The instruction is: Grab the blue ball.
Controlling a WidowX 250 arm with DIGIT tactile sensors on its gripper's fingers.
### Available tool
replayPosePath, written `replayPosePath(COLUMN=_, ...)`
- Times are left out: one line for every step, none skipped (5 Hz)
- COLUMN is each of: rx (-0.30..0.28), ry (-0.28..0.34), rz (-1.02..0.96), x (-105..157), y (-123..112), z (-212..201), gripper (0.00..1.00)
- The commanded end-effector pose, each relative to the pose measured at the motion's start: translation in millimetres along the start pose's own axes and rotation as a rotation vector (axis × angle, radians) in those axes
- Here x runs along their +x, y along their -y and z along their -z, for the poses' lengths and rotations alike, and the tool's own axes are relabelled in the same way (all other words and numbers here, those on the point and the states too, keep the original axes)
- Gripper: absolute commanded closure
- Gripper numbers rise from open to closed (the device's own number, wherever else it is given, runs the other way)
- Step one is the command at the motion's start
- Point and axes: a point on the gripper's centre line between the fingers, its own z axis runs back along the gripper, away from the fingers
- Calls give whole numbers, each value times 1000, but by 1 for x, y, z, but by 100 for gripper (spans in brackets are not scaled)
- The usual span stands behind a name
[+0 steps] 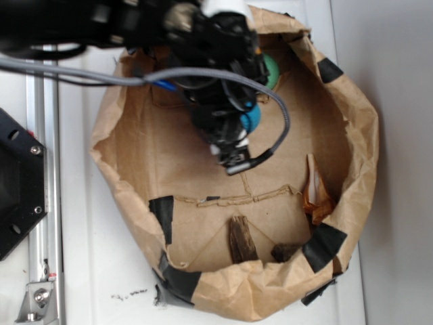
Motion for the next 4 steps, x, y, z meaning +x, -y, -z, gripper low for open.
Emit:
replayPosePath(rx=27, ry=-120, rz=323, x=12, y=41, z=-59, gripper=100)
replayPosePath(rx=26, ry=-163, rz=337, x=11, y=43, z=-57, gripper=100)
replayPosePath(rx=28, ry=-161, rz=323, x=10, y=42, z=-55, gripper=100)
replayPosePath(rx=47, ry=-143, rz=295, x=11, y=39, z=-56, gripper=100)
